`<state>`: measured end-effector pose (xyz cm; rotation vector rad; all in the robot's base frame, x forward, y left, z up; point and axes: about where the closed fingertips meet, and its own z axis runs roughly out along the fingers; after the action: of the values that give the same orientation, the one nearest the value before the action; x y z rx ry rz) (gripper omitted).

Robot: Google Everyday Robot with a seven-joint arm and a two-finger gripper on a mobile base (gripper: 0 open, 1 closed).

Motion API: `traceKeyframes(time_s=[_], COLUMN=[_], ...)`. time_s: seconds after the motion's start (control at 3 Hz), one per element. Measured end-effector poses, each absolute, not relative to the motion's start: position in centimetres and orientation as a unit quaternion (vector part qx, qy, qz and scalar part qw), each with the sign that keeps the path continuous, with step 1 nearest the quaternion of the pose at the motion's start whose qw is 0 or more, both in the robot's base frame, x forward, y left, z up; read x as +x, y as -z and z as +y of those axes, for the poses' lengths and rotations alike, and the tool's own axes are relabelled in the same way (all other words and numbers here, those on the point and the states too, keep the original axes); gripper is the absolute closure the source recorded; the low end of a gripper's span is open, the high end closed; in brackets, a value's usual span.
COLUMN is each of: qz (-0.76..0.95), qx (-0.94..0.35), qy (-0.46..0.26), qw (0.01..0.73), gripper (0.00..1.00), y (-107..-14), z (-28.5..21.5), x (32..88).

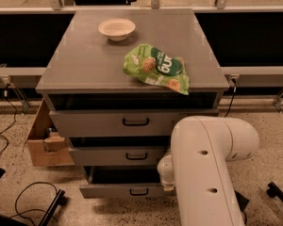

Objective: Open bottom drawer

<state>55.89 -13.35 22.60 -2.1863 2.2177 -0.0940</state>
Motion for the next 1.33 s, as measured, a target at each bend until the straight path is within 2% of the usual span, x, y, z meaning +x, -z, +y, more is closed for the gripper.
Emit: traceKeyframes(time_s=[0.67, 1.0, 1.33], qz=[0.711, 0.711, 0.711], qx=[-0.702, -0.702, -0.702], qy=[0.029, 0.028, 0.028], qw=[0.012, 0.010, 0.010], gripper=[0.17, 0.00, 0.00], y=[-22.34, -22.21, -22.21], z=[-13.38, -13.41, -13.41], x=[55.71, 55.57, 55.57])
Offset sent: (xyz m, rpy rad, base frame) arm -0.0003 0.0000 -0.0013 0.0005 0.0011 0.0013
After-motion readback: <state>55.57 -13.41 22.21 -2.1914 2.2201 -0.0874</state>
